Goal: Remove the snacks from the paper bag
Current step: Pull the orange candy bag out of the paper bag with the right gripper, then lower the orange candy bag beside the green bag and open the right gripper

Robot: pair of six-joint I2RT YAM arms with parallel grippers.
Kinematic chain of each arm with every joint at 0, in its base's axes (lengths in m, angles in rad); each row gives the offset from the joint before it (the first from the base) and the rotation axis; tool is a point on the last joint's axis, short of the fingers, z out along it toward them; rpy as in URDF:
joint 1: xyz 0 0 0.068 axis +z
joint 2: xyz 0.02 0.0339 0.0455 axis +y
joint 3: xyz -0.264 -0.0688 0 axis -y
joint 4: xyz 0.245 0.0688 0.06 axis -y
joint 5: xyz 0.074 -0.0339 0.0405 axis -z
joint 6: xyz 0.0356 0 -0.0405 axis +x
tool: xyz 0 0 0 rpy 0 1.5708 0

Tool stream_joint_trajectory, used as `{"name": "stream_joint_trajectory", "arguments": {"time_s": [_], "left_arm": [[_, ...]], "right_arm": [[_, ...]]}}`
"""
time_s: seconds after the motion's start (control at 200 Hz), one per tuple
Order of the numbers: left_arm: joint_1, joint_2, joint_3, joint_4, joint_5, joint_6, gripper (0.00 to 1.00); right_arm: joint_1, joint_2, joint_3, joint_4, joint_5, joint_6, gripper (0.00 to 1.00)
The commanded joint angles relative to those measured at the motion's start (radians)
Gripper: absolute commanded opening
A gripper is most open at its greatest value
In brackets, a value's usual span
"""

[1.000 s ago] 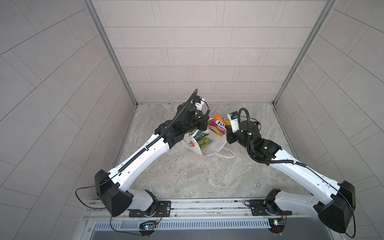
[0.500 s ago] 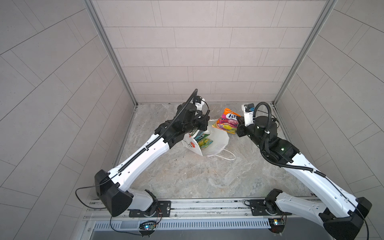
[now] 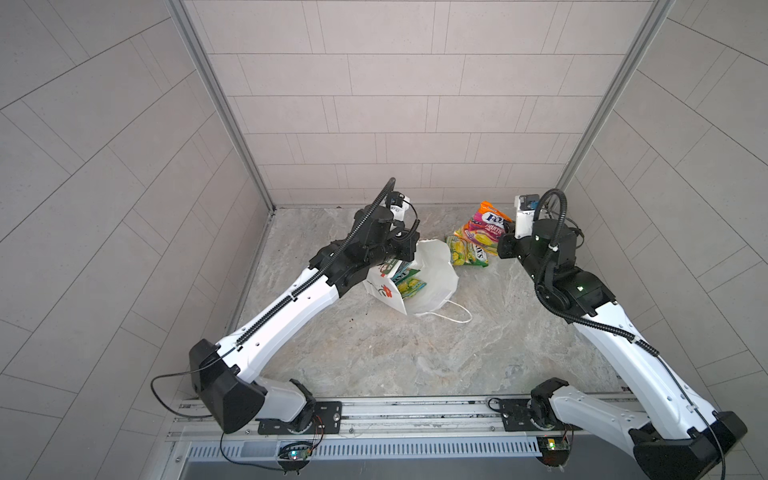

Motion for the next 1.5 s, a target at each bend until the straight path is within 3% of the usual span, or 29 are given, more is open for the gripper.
{"name": "stream_joint_trajectory", "arguments": {"time_s": [0.0, 0.22, 0.45, 0.911, 1.176, 1.496], "left_arm": [[-0.007, -0.004, 0.009, 0.019, 0.010, -0.003, 0.00], [-0.006, -0.003, 0.005, 0.020, 0.016, -0.004, 0.00], [-0.007, -0.004, 0.002, 0.013, 0.011, 0.001, 0.00], [-0.005, -0.001, 0.004, 0.008, 0.017, 0.002, 0.00], [-0.005, -0.003, 0.003, 0.005, 0.013, 0.005, 0.00], [-0.006, -0.006, 0.005, 0.001, 0.010, 0.005, 0.00]], "right_arm": [[-0.064, 0.001, 0.002, 0.025, -0.030, 0.013, 0.00], [-0.229, 0.100, -0.023, 0.055, -0.093, 0.087, 0.00], [-0.337, 0.235, -0.033, 0.119, -0.207, 0.149, 0.00], [-0.437, 0.466, -0.041, 0.234, -0.396, 0.245, 0.00], [-0.483, 0.555, -0.058, 0.282, -0.448, 0.292, 0.00], [-0.565, 0.685, -0.026, 0.253, -0.587, 0.268, 0.00]]}}
